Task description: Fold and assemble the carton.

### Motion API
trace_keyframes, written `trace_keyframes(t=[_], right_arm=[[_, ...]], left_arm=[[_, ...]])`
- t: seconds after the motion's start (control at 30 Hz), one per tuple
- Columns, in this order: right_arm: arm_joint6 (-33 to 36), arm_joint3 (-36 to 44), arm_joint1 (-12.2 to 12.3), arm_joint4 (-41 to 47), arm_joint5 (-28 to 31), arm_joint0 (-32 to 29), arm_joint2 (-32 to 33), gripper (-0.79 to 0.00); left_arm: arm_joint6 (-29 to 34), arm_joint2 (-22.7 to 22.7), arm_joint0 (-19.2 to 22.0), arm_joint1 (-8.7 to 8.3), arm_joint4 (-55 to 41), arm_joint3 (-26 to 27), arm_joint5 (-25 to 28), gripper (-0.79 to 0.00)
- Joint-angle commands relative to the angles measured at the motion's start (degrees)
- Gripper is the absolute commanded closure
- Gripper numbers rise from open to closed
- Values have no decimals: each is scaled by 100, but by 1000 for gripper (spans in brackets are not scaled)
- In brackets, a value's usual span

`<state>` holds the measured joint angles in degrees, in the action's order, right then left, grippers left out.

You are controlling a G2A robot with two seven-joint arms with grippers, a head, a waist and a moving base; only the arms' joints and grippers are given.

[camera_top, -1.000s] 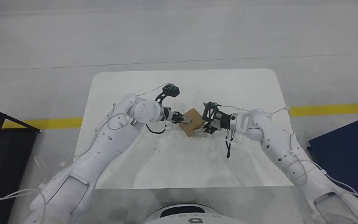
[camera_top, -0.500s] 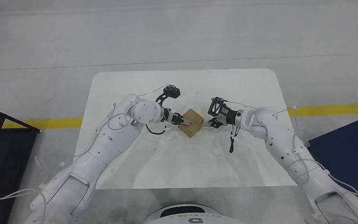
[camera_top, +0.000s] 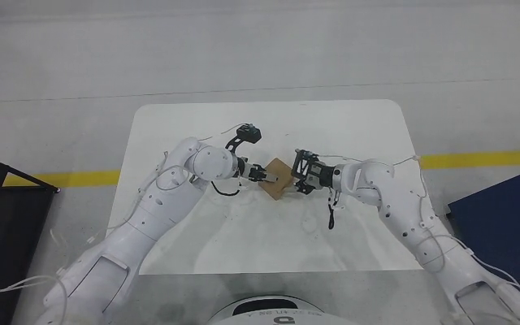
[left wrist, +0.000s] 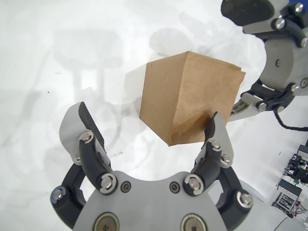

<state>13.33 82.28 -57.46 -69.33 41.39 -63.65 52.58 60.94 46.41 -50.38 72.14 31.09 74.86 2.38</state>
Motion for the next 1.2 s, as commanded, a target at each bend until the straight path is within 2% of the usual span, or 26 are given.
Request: trace_keyframes(t=[0.0,0.33,0.53,0.7,0.83,0.97,1.03,1.17], right_arm=[[15,-14,-16,-11,2,33,-32,-770],[0,-282,37,-155,-127,100,337,-770],[101,-14,105,-341,-142,-22,573,-754],[410,865,227,-874,482,-179,738,-748],[697,1605,325,-1359,1109,-217,864,-739],[851,2093,366,-1677,1612,-87,864,-683],[892,2164,374,-1789,1661,25,729,-640],[917,2131,377,-2134,1661,422,94,-653]], left_arm=[[3,7,-20,-4,9,13,-8,-785],[60,45,-89,-25,40,95,-4,-785],[-16,107,-79,-24,-32,124,-21,-785],[-406,649,-56,-101,-293,248,-160,-785],[-275,1111,-198,-251,-67,491,-192,-785],[-155,1461,-502,-377,95,758,-228,-785],[-184,1576,-689,-417,103,872,-242,-785],[-349,1719,-1059,-463,0,1032,-300,-785]])
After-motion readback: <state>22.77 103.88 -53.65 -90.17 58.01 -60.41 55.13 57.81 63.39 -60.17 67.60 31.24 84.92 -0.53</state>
